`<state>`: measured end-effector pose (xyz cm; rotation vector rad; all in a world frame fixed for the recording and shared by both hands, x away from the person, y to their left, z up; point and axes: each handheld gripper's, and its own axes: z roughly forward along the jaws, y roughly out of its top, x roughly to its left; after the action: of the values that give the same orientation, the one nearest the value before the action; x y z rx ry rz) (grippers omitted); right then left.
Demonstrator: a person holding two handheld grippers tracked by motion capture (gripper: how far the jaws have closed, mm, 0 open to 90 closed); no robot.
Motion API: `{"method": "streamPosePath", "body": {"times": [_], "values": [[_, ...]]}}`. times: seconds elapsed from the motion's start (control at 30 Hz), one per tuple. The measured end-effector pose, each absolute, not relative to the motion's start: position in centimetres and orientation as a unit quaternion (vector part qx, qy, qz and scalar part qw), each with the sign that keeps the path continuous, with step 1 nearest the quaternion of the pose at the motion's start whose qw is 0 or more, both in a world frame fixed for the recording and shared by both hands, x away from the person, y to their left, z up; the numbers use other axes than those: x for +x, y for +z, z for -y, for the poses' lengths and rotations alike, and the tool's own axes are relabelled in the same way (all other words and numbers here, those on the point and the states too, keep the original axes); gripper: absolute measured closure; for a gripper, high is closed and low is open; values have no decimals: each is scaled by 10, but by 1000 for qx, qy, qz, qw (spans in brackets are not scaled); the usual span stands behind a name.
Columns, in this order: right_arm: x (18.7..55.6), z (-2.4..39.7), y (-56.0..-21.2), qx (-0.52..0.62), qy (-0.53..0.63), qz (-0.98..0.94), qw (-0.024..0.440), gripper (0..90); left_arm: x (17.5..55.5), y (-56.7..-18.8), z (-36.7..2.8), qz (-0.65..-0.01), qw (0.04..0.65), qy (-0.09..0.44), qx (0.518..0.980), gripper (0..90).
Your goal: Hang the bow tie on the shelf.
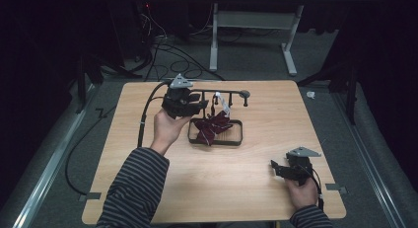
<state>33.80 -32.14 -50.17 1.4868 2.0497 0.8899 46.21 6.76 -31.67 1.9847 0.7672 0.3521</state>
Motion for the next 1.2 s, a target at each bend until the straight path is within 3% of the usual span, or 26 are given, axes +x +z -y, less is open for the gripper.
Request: {"method": "streamPosePath", "body": {"times": [1.2], "values": [[338,321,-502,539,324,-744,228,302,427,-330,-114,-334,485,157,793,579]]}}
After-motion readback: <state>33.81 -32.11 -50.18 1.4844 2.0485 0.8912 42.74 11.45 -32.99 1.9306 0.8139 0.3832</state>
